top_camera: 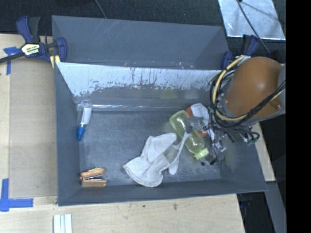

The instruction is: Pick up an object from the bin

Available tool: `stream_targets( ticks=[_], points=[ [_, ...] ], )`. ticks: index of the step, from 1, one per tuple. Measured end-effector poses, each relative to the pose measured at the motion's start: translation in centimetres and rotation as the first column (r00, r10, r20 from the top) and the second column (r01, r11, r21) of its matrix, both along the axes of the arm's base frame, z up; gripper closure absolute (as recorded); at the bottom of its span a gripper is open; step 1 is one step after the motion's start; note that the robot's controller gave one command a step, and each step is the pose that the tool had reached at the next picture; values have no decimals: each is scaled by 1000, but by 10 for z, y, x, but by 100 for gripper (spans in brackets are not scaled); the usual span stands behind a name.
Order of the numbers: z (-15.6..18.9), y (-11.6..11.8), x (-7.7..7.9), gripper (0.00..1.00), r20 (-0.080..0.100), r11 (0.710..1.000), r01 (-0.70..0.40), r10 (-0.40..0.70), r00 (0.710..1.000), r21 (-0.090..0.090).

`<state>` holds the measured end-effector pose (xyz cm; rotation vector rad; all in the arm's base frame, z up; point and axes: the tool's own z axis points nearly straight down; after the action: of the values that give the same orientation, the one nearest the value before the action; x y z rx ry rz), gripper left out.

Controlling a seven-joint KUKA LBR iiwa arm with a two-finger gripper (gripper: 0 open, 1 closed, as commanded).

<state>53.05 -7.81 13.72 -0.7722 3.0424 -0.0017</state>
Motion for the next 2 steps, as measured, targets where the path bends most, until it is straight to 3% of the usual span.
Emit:
stream_targets(
  ticks=[1,2],
  points=[
    [3,38,16,0,2,1000,6,-6,1000,1],
    [-38,61,6,0,1,991,-137,137,991,0]
  ],
)
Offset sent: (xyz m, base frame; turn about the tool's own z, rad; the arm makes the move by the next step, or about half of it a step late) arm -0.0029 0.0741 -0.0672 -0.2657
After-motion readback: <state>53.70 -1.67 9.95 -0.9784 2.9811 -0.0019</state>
